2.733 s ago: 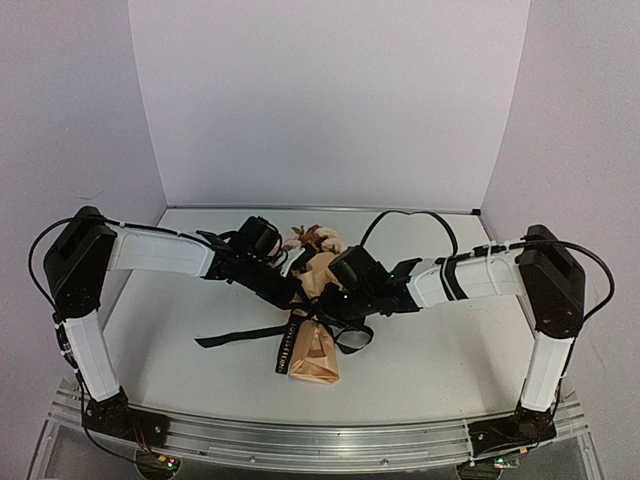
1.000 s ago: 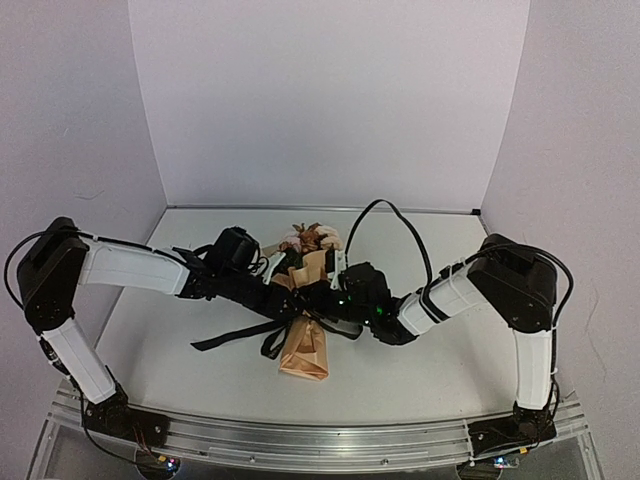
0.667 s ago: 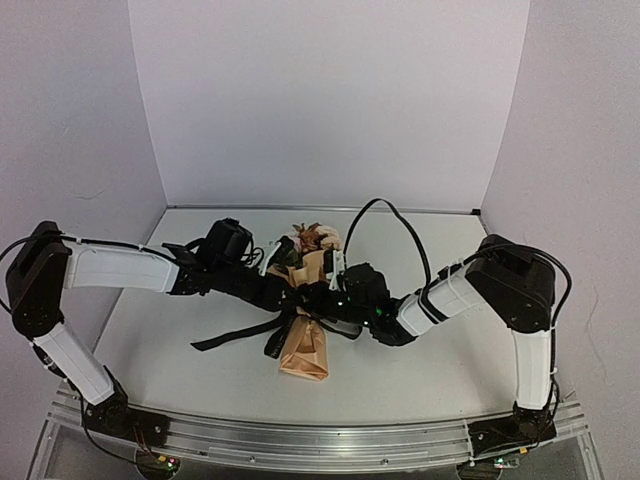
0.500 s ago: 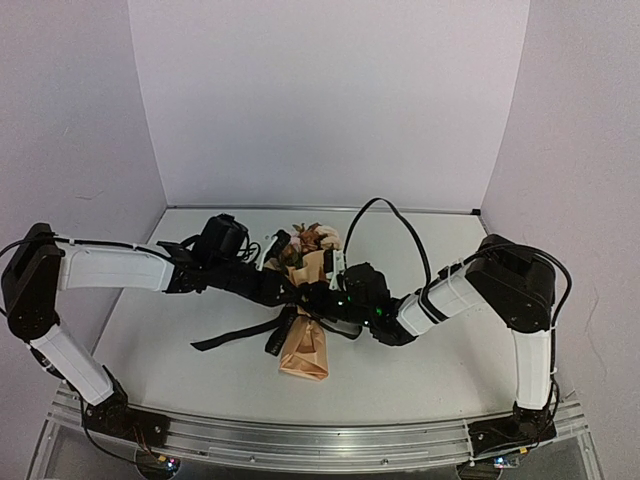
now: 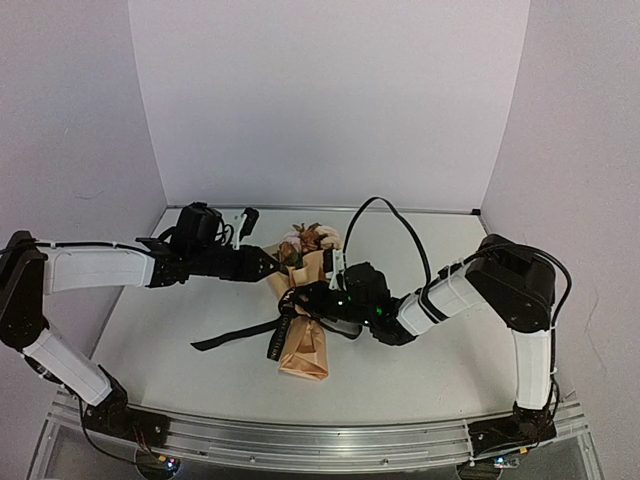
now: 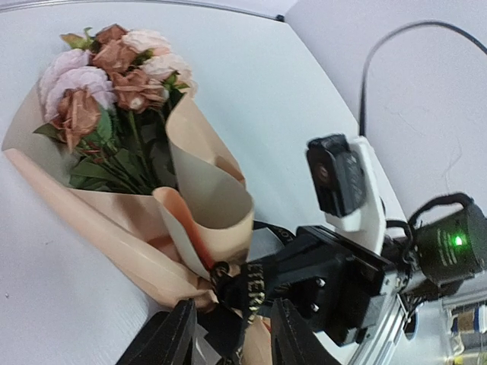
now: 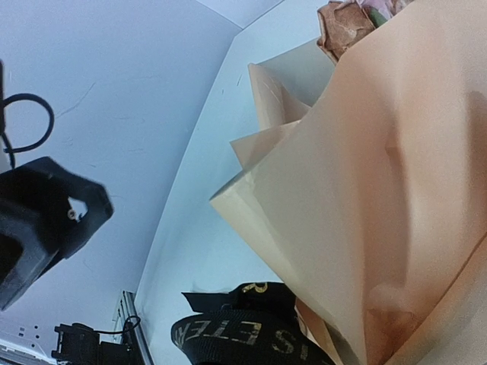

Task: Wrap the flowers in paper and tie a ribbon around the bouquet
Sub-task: Cross the half-tied ribbon over the folded bouquet.

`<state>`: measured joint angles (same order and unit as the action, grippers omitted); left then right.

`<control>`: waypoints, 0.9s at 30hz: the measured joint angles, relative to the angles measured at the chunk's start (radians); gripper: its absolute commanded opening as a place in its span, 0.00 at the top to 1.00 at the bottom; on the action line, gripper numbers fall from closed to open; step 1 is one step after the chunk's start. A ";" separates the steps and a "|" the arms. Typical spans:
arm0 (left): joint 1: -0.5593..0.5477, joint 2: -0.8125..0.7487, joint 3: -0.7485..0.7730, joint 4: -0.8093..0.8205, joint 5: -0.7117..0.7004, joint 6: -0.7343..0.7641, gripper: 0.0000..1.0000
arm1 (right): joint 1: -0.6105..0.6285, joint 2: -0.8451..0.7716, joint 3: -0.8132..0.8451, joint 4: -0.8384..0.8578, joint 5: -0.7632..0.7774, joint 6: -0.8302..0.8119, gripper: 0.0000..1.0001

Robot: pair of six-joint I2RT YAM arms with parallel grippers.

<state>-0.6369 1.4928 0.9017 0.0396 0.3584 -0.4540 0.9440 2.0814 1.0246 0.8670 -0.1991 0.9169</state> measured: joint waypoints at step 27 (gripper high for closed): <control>0.030 0.238 0.063 0.058 0.270 -0.149 0.67 | -0.009 0.047 0.030 0.053 -0.022 0.065 1.00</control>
<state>-0.6070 1.7305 0.9650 0.0981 0.6286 -0.6031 0.9349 2.1281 1.0550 0.9204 -0.2208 0.9823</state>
